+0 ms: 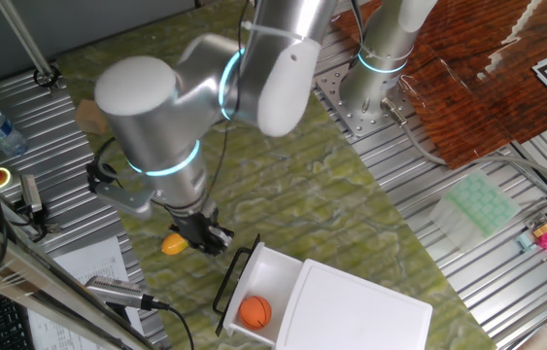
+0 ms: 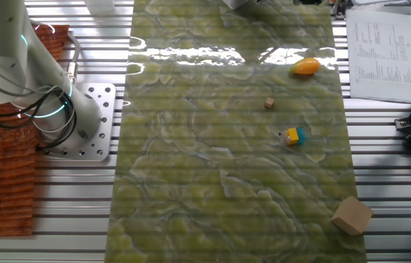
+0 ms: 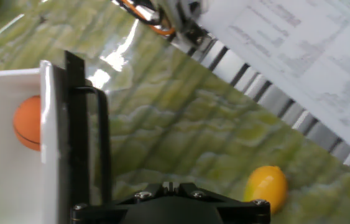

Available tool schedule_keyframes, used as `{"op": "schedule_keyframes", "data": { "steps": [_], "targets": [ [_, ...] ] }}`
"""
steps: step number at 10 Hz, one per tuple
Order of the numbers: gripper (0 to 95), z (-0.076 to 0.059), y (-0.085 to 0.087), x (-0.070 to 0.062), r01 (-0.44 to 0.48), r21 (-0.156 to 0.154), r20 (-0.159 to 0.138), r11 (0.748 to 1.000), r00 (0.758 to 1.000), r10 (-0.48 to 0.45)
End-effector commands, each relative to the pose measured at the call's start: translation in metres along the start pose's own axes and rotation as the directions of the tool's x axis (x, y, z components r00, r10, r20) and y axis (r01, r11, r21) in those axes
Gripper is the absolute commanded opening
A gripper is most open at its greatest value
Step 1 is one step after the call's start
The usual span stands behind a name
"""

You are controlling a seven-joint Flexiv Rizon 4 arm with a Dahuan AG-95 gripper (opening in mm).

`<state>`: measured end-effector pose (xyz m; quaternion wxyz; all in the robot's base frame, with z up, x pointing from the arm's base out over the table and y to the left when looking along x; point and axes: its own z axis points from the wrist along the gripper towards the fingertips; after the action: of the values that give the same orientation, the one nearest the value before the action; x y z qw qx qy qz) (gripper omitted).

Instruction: Put things in the drawer

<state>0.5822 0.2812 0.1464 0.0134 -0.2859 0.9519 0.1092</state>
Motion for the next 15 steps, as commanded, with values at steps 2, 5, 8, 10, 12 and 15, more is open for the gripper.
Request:
{"op": "schedule_keyframes", "data": {
  "steps": [2, 5, 8, 10, 12, 15],
  "targets": [
    [0.0, 0.003, 0.008, 0.0, 0.013, -0.016, -0.006, 1.0, 1.0, -0.013],
    [0.0, 0.002, 0.013, 0.0, 0.072, -0.062, -0.028, 0.995, 0.997, -0.074],
    [0.0, 0.002, 0.018, 0.0, 0.071, -0.081, -0.031, 0.994, 0.997, -0.073],
    [0.0, -0.002, 0.02, 0.0, 0.074, -0.093, -0.042, 0.993, 0.996, -0.078],
    [0.0, -0.002, 0.022, 0.001, 0.075, -0.105, -0.045, 0.992, 0.996, -0.08],
    [0.0, -0.004, 0.027, 0.001, 0.076, -0.121, -0.041, 0.99, 0.996, -0.081]
  ]
}}
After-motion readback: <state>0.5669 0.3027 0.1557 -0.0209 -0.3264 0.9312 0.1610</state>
